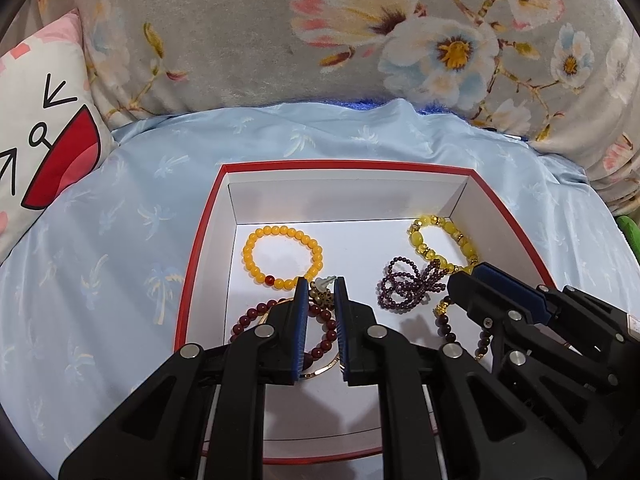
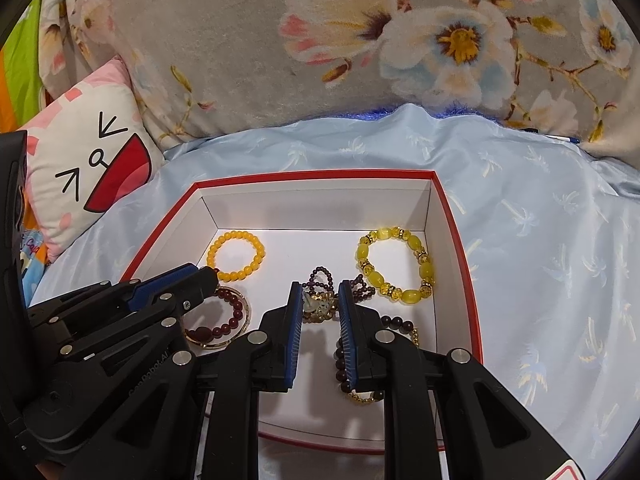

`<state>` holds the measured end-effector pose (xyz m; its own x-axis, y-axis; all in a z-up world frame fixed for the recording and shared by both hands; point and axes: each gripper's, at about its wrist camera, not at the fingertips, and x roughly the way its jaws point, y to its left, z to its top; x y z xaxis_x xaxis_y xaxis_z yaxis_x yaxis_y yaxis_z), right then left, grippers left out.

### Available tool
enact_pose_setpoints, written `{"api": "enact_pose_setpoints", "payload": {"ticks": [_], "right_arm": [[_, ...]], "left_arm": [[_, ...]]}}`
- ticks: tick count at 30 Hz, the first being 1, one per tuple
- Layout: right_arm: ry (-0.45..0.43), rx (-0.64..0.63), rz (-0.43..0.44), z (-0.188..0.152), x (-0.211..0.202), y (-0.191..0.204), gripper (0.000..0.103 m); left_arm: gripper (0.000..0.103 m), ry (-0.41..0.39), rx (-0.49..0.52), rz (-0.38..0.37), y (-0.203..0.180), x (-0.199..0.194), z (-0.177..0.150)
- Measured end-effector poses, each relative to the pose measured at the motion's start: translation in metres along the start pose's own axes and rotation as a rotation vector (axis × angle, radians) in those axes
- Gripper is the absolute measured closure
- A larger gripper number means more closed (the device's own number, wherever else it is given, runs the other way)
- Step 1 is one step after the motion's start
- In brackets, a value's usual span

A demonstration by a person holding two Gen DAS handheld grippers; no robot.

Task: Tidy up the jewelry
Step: 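Lower both gold pieces into the red box and open both tools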

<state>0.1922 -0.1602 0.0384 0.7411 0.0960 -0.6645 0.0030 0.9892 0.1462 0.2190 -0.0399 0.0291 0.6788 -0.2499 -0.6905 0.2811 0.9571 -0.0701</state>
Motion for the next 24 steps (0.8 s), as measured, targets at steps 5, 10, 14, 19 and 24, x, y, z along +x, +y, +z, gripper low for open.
{"api": "enact_pose_setpoints", "payload": {"ticks": [5, 10, 14, 19, 24], "right_arm": [[-0.003, 0.003, -0.009, 0.000, 0.001, -0.001, 0.076], [-0.027, 0.018, -0.009, 0.002, -0.006, -0.005, 0.067], [-0.039, 0.022, -0.003, 0.002, -0.014, -0.005, 0.067], [-0.047, 0.020, -0.007, -0.003, -0.026, -0.002, 0.067], [-0.049, 0.031, -0.011, -0.010, -0.036, -0.002, 0.067]], "left_arm": [[0.081, -0.013, -0.009, 0.003, 0.002, 0.000, 0.000], [0.069, -0.051, -0.015, 0.011, 0.003, -0.009, 0.001], [0.068, -0.061, -0.005, 0.019, 0.001, -0.015, 0.001], [0.068, -0.066, -0.007, 0.017, -0.001, -0.024, -0.003], [0.068, -0.060, -0.006, 0.018, -0.004, -0.032, -0.011]]}}
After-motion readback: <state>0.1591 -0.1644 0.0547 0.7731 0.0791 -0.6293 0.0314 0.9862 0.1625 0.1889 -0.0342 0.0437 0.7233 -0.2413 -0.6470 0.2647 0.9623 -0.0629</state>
